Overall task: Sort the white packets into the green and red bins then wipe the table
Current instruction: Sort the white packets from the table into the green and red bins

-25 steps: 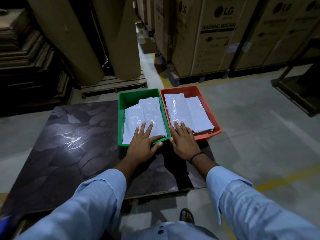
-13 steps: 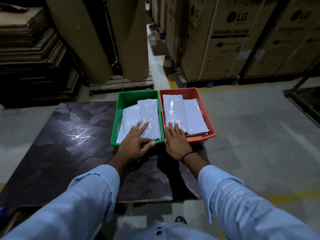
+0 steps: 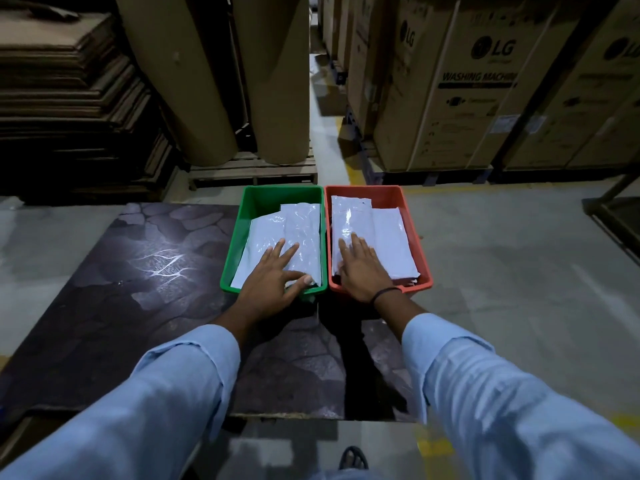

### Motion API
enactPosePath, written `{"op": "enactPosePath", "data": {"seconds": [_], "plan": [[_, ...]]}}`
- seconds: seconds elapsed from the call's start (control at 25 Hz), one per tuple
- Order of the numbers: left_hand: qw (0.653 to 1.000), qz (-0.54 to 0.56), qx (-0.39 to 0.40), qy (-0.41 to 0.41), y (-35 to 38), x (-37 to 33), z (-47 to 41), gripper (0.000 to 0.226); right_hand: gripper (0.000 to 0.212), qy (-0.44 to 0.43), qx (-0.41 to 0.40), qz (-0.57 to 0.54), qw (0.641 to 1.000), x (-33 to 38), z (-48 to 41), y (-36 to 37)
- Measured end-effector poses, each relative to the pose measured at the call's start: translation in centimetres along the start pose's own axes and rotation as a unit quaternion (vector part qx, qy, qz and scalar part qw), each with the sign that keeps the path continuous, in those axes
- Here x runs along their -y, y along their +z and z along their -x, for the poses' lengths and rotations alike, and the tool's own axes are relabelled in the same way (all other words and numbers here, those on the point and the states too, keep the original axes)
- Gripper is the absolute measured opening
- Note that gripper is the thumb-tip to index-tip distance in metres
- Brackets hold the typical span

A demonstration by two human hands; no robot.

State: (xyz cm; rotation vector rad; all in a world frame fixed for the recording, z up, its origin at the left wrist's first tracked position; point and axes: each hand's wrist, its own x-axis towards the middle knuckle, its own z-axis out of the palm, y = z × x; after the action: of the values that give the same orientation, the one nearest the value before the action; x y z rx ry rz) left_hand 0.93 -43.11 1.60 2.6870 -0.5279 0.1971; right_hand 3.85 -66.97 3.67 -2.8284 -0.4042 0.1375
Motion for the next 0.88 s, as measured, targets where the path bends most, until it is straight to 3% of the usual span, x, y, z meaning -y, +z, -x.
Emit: {"op": "enactPosePath", "data": {"seconds": [0.16, 0.52, 0.88], "plan": [[0.998, -0.016, 0.002, -0.065, 0.3, -2.0, -2.0, 0.055, 0.059, 0.009, 0.009, 0.038, 0.999, -1.7, -3.9, -1.1], [0.991, -0.033, 0.003, -0.127, 0.7, -2.8, -1.3, 0.067, 0.071, -0.01, 0.072, 0.08, 0.994, -3.2, -10.3, -1.3], [0.987, -0.065, -0.009, -0.146, -1.5, -4.4, -1.3, 0.068, 0.068, -0.033, 0.1, 0.055, 0.993, -4.3, -11.2, -2.0]]}}
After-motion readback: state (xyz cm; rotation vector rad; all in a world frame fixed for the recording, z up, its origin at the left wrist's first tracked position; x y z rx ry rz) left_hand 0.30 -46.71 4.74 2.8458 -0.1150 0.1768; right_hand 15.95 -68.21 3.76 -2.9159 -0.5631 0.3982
